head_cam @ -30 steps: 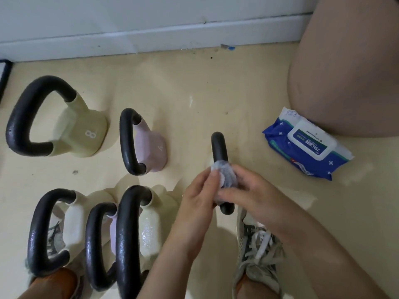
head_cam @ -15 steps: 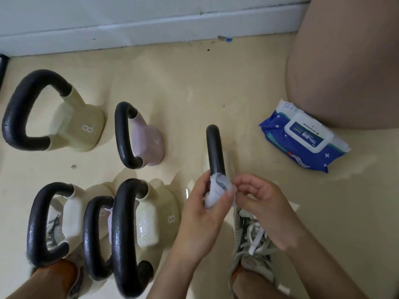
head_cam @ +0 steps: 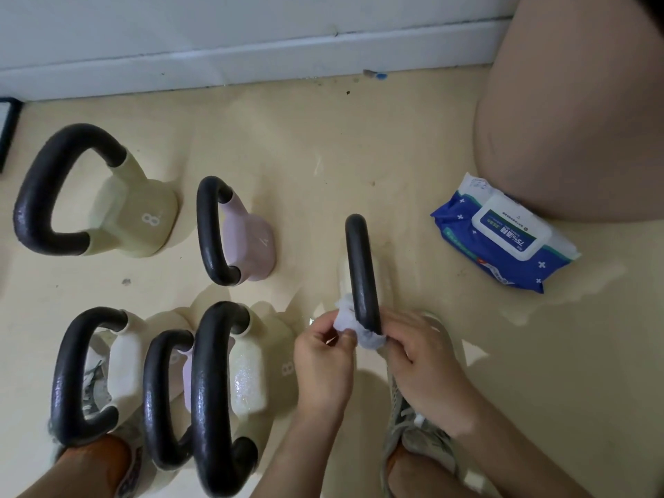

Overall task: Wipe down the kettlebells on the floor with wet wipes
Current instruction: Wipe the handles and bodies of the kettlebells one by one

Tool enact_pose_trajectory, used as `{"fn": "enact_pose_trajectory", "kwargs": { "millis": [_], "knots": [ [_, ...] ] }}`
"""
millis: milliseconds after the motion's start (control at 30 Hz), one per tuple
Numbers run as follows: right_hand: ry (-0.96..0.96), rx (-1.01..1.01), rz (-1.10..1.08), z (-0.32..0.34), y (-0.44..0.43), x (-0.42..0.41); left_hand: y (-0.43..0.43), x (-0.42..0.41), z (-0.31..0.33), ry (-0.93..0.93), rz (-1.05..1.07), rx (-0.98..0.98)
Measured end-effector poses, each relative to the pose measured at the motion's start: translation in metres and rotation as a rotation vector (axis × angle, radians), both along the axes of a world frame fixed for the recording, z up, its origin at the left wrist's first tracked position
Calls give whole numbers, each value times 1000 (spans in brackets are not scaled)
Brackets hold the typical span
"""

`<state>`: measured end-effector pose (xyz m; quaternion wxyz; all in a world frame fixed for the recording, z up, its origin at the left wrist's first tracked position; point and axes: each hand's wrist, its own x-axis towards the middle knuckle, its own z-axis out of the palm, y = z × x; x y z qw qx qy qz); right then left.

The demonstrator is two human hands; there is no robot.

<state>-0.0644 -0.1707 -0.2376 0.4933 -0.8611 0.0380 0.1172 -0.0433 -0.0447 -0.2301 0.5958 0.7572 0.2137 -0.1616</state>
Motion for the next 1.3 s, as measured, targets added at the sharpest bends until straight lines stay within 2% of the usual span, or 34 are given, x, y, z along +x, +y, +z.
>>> {"fn": "enact_pose_trajectory", "kwargs": {
  "millis": [100,200,334,534,634,768,901,1002,1102,1202,1235,1302],
  "knots": [
    [81,150,-89,22,-1,-6,-4,-4,22,-29,-29,0],
    [76,263,-203,45,3,1,-10,-6,42,-80,-8,-52],
    [18,281,-412,48,9,15,-20,15,52,-148,-130,58],
    [0,363,-641,26,14,55,-31,77,41,13,-82,91],
    [-19,341,-623,19,12,82,-33,103,34,-17,-70,146],
    [-41,350,-586,16,5,111,-36,130,23,29,80,83],
    [72,416,-547,-4,3,115,-36,139,13,132,185,-36],
    [128,383,-463,-23,3,106,-31,128,3,152,243,-81],
    [127,262,-342,-30,2,101,-24,112,-5,102,235,-101],
    [65,106,-229,-30,-5,100,-18,103,-7,11,133,-110],
    [1,-2,-184,-31,-7,100,-15,101,-7,-39,73,-45],
    [-65,-172,-136,-30,-9,99,-7,96,-6,-173,-84,207]
  ]
}}
